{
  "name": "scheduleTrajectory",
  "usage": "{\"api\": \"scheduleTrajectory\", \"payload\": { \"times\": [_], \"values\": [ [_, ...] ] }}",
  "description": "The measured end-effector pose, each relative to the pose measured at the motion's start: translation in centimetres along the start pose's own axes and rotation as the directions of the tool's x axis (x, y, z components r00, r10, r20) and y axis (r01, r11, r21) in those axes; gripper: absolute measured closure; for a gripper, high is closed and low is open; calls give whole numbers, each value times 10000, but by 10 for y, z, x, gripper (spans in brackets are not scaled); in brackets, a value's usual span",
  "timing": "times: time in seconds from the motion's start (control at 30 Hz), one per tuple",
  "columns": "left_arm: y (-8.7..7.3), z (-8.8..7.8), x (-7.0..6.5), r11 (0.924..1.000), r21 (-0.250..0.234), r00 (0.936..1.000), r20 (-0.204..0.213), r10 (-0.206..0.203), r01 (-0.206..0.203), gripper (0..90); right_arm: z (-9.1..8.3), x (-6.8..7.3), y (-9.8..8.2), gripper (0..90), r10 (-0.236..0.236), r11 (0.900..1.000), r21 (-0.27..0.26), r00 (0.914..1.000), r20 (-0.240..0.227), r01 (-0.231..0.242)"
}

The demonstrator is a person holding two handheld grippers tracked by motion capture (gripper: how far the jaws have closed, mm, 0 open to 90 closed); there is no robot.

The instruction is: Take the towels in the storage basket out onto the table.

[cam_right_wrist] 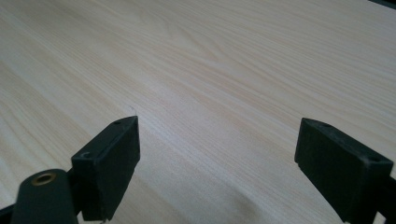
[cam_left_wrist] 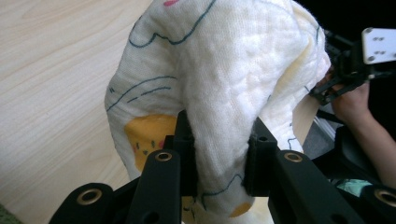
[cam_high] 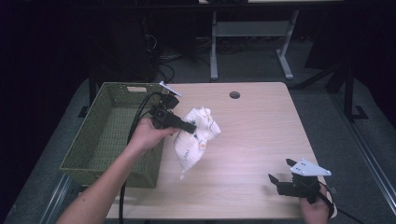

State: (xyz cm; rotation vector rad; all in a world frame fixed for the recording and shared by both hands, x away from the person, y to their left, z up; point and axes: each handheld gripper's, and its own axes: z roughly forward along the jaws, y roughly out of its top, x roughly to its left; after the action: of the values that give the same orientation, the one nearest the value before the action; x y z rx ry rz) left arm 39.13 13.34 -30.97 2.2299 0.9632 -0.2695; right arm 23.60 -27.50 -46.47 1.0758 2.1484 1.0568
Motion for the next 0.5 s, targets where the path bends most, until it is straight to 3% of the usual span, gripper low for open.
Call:
{"api": "scheduleTrajectory", "payload": {
  "times": [0.27, 0.5],
  "values": [
    [10, 30, -3, 9989, 453, 9999, -103, 105, -100, 709, 1, 1, 1, 137, -5, 10000, 7, 10000, -53, 5],
    [16, 59, 0, 9977, 666, 9996, -279, -95, 114, 708, 1, 1, 1, 137, -14, 10000, -11, 10000, -69, 13]
  ]
}}
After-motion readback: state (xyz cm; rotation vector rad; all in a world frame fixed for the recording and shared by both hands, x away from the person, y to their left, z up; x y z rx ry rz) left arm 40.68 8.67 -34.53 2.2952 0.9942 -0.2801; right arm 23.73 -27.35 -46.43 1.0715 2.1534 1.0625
